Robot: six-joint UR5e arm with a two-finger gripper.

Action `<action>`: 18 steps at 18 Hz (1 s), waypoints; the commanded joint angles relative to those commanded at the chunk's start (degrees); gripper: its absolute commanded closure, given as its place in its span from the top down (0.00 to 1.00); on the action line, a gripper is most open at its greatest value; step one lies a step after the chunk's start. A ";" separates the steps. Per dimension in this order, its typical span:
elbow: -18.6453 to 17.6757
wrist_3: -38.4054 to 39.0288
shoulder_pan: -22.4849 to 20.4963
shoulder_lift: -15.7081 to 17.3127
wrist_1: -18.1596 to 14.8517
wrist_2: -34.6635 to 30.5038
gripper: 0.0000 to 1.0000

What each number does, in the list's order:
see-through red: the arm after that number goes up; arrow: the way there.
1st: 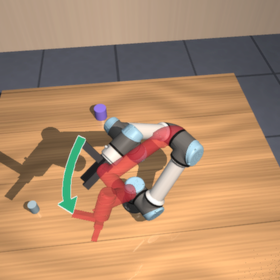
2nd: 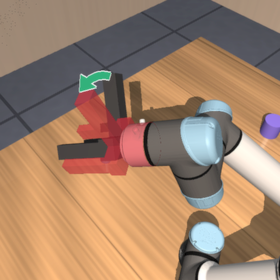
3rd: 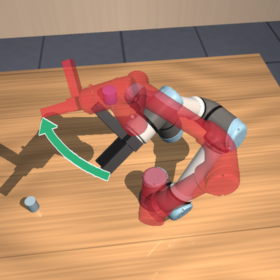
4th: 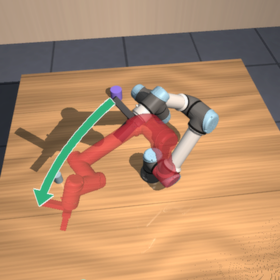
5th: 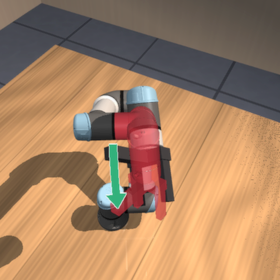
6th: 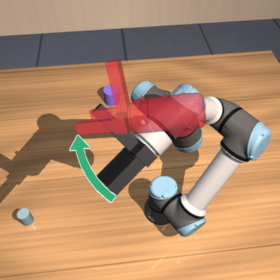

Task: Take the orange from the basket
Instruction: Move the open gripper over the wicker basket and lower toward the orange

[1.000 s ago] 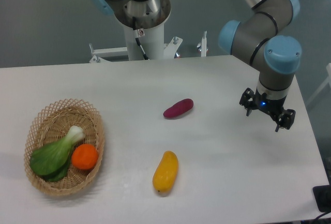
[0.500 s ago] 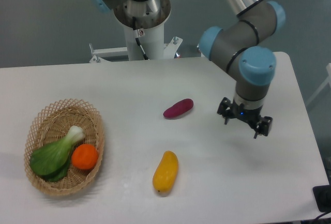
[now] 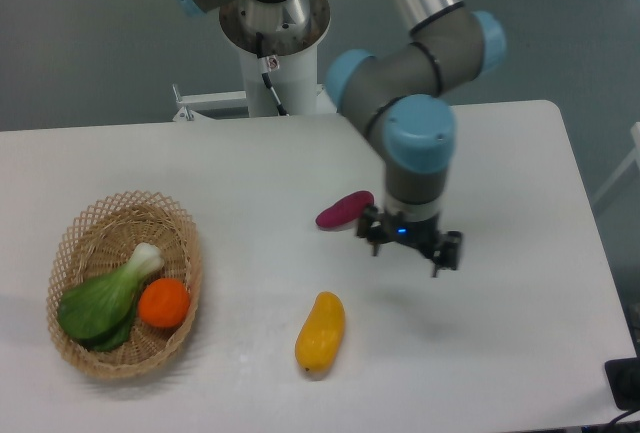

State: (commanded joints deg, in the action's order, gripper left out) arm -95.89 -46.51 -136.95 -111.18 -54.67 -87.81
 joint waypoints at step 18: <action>-1.67 -19.91 19.96 1.58 0.97 -0.52 1.00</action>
State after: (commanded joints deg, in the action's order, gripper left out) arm -97.56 -66.42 -116.99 -109.60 -53.70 -88.33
